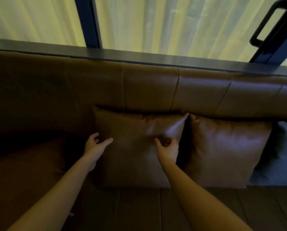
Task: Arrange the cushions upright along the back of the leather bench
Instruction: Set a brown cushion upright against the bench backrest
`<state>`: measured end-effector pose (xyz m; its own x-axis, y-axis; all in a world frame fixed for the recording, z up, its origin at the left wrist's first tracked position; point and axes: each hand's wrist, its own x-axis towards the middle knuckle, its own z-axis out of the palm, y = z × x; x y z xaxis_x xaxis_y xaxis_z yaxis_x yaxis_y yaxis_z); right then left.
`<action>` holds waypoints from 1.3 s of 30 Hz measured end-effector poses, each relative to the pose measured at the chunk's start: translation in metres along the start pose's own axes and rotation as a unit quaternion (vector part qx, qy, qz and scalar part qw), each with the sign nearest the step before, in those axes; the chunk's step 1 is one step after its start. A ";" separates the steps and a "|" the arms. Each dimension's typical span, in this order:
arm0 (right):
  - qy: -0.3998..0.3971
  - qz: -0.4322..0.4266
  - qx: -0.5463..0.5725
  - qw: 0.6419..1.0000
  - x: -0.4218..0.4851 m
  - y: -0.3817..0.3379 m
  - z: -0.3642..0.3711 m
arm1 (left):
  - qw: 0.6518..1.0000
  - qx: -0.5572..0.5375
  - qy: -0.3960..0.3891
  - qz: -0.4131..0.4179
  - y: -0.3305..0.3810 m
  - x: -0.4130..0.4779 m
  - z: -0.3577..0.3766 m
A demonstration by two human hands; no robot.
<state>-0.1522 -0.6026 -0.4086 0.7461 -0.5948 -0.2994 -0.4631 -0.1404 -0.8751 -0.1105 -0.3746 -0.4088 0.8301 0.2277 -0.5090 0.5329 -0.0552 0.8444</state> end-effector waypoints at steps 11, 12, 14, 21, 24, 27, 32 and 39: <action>-0.173 -0.034 0.020 0.984 -0.117 -0.070 0.105 | 0.997 0.040 -0.007 0.068 0.023 -0.038 -0.148; -0.180 -0.033 0.022 0.983 -0.132 -0.074 0.118 | 0.996 0.044 -0.008 0.074 0.022 -0.039 -0.165; -0.190 -0.028 0.020 0.981 -0.160 -0.079 0.147 | 0.995 0.052 -0.005 0.079 0.014 -0.039 -0.202; -0.214 0.011 -0.006 0.977 -0.230 -0.065 0.244 | 0.996 0.053 0.062 0.043 -0.026 -0.019 -0.315; -0.218 0.015 -0.041 0.975 -0.242 -0.051 0.278 | 0.996 0.046 0.079 0.010 -0.045 -0.004 -0.340; -0.242 0.035 -0.073 0.967 -0.244 -0.037 0.306 | 0.995 0.051 0.079 -0.039 -0.060 0.017 -0.357; -0.280 0.067 -0.117 0.951 -0.232 -0.010 0.351 | 0.989 0.075 0.065 -0.109 -0.093 0.051 -0.387; -0.317 0.121 -0.150 0.929 -0.202 0.036 0.401 | 0.978 0.045 0.058 -0.196 -0.138 0.102 -0.428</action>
<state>-0.1283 -0.1702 -0.5323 0.6903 -0.0650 -0.7206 -0.6955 -0.3343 -0.6360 -0.1696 0.0725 -0.5057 0.5377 0.3563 -0.7641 0.8233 -0.0267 0.5669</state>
